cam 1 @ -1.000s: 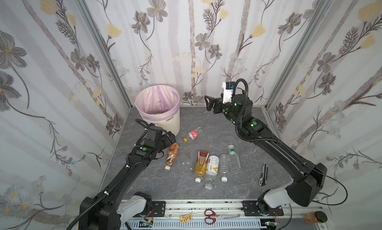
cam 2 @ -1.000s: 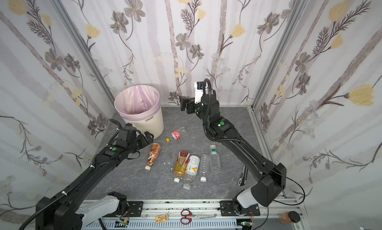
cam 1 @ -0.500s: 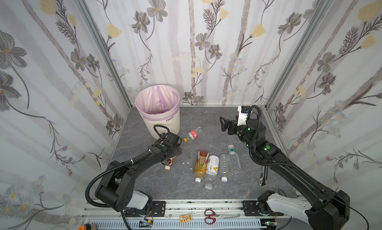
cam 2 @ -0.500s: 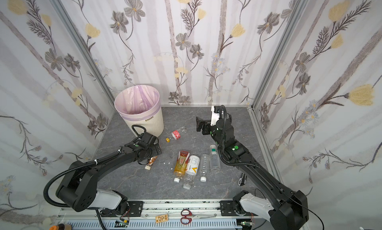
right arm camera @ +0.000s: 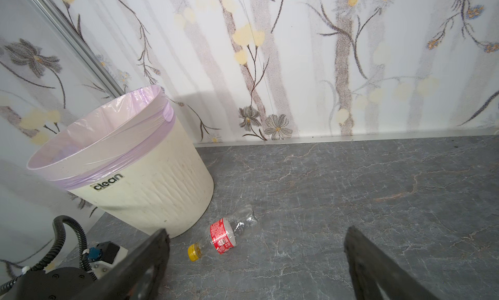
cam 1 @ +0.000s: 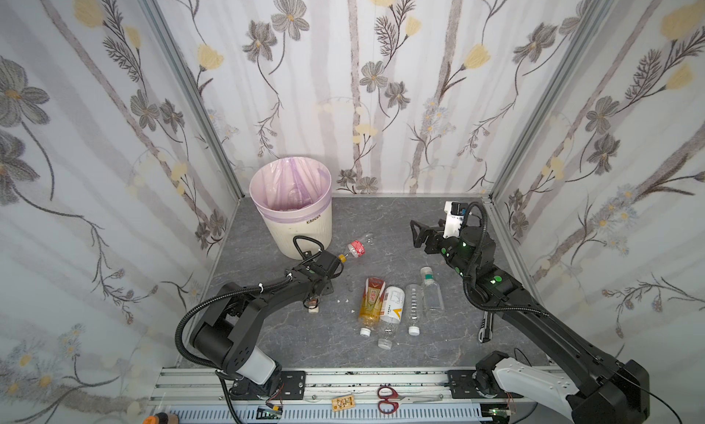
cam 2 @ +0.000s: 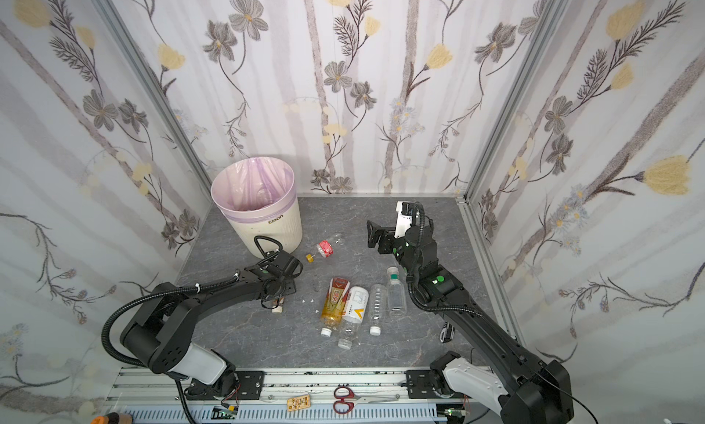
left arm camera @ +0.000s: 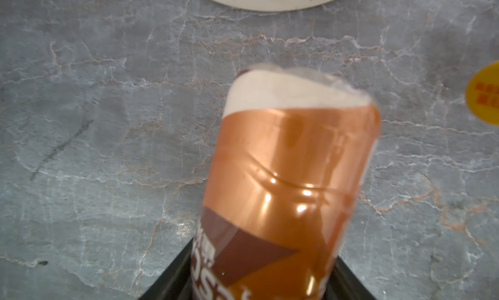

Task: Throw the plastic bottles in the bin
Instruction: Pick up the plastic bottle from the center of the table, then throw the plastic bottle into the trash bin.

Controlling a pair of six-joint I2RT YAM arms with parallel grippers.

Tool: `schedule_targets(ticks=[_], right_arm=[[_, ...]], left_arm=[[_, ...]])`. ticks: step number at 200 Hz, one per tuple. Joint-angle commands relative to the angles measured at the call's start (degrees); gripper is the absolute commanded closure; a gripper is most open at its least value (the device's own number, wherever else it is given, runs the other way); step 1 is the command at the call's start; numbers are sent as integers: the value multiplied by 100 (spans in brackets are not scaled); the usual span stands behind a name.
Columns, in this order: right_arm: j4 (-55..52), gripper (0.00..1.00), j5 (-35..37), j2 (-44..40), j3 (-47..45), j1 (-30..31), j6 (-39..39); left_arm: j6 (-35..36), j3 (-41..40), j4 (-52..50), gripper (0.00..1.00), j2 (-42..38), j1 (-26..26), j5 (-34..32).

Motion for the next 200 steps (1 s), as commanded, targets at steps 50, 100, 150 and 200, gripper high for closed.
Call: schedule_targets(ticks=[50, 100, 150, 200], right_arm=[[242, 0, -82, -59, -67, 9, 125], [259, 0, -148, -77, -41, 9, 183], [260, 0, -237, -87, -15, 15, 279], [169, 0, -217, -200, 12, 46, 298]], left_arm=[[237, 134, 301, 51, -1234, -360, -141], [740, 783, 541, 53, -2903, -1128, -242], [1805, 2284, 917, 53, -3541, -1194, -817], [3082, 3523, 1962, 52, -3275, -1114, -1535]])
